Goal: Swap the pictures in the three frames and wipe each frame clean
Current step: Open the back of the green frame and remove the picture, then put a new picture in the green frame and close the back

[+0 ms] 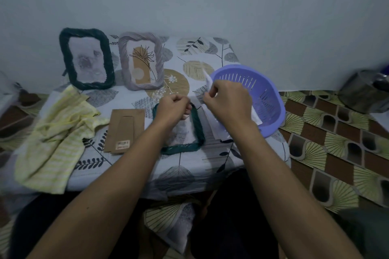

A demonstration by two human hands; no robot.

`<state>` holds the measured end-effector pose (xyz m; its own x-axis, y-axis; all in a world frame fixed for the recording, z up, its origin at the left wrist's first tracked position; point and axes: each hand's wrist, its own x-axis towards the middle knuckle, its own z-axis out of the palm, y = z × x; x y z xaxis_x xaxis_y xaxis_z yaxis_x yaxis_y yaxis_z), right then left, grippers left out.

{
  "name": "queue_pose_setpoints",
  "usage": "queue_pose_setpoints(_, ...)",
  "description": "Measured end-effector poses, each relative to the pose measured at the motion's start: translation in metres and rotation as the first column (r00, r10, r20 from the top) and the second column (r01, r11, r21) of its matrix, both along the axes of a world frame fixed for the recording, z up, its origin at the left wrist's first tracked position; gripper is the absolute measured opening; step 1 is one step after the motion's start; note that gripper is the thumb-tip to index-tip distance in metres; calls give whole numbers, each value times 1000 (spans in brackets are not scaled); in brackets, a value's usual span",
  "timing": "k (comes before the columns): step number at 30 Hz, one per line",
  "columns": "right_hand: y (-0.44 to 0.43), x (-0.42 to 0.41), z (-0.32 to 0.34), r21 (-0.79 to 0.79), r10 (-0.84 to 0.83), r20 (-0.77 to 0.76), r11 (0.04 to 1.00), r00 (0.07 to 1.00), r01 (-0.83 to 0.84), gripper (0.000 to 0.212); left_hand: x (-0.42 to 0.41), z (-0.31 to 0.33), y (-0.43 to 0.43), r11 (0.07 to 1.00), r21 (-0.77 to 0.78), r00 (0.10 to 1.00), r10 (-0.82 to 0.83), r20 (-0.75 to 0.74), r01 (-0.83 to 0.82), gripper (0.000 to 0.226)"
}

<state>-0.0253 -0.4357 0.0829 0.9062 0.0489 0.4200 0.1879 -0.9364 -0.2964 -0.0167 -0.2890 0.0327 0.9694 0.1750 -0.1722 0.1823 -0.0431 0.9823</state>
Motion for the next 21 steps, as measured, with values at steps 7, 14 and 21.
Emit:
queue_pose_setpoints(7, 44, -19, -13, 359, 216, 74, 905, 973, -229, 12, -15, -12, 34, 995, -95, 995, 26, -101, -36, 13)
queue_pose_setpoints(14, 56, -16, -38, 692, 171, -155, 722, 973, -17, 21, -26, -24, 51, 978, -164, 987, 113, -110, -130, 15)
queue_pose_setpoints(21, 43, -8, -74, 713, 134, -408, 665, 903, 223, 23, -30, -36, 62, 942, 273, 980, 197, 23, -196, 20)
